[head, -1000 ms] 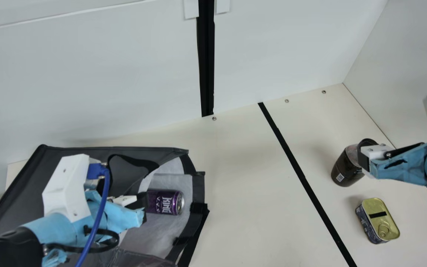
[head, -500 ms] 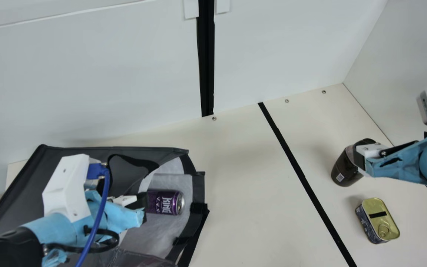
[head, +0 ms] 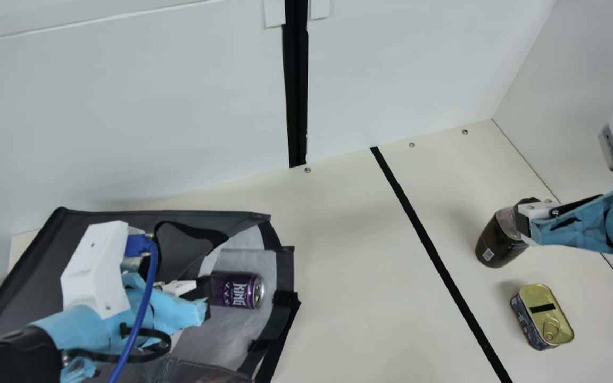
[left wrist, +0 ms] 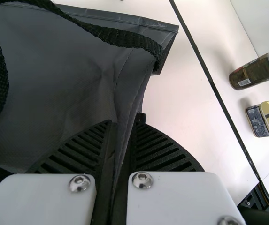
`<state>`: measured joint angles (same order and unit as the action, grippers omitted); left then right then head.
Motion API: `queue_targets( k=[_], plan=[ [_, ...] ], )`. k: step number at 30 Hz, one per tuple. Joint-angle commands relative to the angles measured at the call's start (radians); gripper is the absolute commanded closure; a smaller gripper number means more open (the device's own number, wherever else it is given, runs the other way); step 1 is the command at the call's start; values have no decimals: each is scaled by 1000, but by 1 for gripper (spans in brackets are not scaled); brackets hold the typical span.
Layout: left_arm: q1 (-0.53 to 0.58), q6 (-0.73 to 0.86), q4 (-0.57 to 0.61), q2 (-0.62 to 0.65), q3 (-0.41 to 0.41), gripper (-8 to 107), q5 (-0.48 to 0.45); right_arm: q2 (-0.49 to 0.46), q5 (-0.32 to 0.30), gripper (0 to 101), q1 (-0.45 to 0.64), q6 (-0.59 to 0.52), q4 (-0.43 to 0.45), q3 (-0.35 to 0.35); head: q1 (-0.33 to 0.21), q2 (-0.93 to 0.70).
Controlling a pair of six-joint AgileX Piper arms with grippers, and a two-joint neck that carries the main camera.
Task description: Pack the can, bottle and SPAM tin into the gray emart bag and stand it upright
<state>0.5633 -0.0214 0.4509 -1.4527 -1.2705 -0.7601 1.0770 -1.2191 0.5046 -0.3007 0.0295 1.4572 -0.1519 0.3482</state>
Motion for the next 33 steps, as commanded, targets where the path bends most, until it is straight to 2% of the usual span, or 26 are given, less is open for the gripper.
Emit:
queue_targets(
  k=[1,33],
  plan=[
    [0,0,0,0,0,107,0,8,-1,6,6,-6,-2,2,-23,1],
    [0,0,0,0,0,107,0,236,-1,6,89,-64,-75,97,-23,1]
  ],
)
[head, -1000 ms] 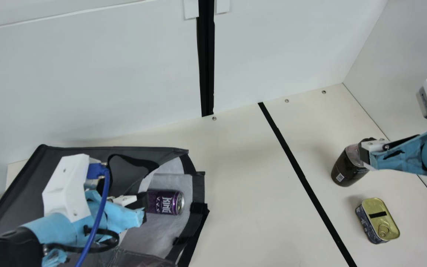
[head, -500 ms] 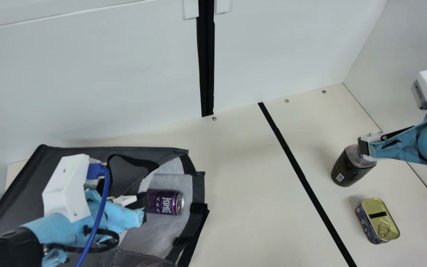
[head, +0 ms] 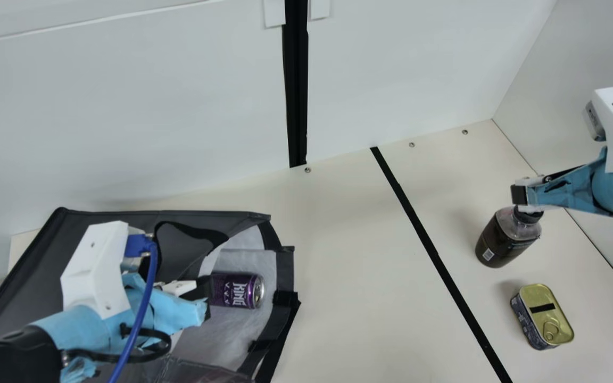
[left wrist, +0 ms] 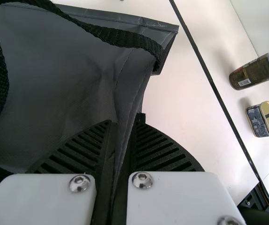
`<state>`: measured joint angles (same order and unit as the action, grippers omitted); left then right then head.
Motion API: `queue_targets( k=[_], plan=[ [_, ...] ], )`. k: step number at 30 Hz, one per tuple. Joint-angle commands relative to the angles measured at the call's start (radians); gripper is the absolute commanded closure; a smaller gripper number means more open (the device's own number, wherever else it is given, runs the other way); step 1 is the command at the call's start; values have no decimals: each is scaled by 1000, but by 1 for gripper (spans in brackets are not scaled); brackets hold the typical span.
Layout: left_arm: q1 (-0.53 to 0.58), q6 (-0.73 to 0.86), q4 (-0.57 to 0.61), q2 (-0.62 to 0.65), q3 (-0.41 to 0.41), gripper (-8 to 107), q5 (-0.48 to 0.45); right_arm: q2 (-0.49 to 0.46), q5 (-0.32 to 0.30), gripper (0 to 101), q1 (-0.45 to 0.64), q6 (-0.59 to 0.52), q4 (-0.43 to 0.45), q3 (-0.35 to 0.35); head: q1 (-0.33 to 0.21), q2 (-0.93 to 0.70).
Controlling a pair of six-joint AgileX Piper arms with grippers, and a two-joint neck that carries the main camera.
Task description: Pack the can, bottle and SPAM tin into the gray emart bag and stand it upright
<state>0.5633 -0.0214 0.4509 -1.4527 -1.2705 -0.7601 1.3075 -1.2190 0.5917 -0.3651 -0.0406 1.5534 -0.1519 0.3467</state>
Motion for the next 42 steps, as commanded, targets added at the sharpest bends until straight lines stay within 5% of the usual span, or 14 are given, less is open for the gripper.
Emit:
queue_targets(
  k=[1,42],
  plan=[
    [0,0,0,0,0,107,0,12,-1,6,5,-2,-7,4,-23,2],
    [0,0,0,0,0,107,0,223,-1,6,69,-44,-40,-12,-23,2]
  ],
)
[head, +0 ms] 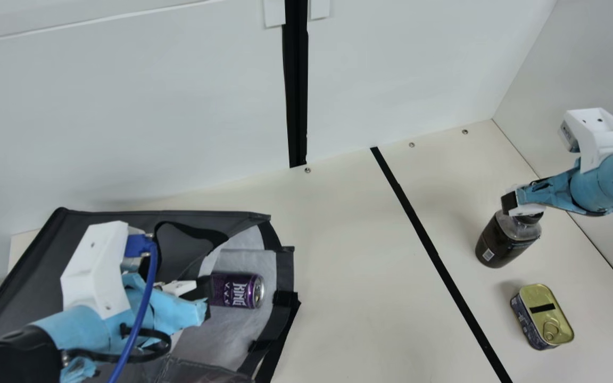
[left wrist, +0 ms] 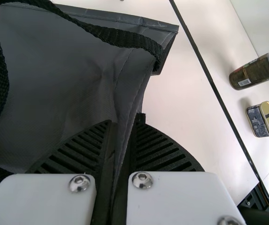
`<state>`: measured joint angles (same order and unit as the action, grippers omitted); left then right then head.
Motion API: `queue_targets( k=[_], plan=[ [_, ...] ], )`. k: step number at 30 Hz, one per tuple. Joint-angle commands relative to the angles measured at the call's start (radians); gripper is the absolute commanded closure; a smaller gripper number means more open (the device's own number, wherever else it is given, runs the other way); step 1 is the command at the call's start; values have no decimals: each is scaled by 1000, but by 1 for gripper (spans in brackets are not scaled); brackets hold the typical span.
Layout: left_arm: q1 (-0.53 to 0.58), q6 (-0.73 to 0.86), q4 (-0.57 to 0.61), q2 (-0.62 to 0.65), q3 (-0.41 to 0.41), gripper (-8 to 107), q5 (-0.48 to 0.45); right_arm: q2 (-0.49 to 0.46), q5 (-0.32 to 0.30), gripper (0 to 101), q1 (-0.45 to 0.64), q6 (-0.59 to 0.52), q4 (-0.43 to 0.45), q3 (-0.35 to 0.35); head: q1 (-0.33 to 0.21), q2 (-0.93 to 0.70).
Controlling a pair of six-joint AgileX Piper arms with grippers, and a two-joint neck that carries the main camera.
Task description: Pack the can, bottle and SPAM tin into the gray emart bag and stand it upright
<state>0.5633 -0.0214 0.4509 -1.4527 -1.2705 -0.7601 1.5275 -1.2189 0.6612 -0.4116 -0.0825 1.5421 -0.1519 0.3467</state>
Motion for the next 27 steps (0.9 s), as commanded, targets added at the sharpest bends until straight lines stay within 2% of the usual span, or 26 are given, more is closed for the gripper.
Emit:
queue_targets(
  k=[1,27],
  plan=[
    [0,0,0,0,0,107,0,7,-1,6,-1,4,2,-2,-23,2],
    [0,0,0,0,0,107,0,108,-1,6,-28,47,15,6,-23,2]
  ],
)
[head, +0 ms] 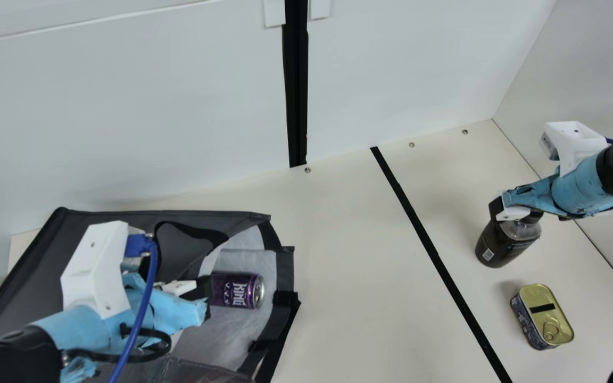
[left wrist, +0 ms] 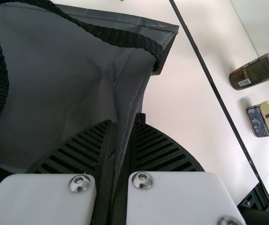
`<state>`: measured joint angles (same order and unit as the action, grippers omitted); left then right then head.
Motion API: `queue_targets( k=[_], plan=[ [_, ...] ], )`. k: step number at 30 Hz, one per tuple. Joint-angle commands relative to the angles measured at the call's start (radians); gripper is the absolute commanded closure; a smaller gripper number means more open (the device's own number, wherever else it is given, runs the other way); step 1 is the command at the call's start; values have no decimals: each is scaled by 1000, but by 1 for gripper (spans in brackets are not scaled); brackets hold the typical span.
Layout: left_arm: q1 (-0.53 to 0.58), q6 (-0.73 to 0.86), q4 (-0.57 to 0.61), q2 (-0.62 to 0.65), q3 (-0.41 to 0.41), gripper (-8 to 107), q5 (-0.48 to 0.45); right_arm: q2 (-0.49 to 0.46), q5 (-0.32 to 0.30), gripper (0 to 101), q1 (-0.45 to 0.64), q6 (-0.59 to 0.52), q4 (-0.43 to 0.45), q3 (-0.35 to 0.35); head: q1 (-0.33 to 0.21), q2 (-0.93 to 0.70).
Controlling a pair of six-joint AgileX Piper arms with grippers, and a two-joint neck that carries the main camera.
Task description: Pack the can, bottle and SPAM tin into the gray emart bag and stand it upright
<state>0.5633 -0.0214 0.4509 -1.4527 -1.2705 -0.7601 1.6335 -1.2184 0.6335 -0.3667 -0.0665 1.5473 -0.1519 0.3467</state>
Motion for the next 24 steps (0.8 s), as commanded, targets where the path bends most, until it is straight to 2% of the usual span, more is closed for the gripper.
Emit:
queue_targets(
  k=[1,10,24],
  plan=[
    [0,0,0,0,0,107,0,6,-2,6,-1,4,-1,3,-23,2],
    [0,0,0,0,0,107,0,41,-2,6,-7,13,-1,22,-23,2],
    [0,0,0,0,0,107,0,66,-2,100,-16,26,15,34,-23,2]
  ],
)
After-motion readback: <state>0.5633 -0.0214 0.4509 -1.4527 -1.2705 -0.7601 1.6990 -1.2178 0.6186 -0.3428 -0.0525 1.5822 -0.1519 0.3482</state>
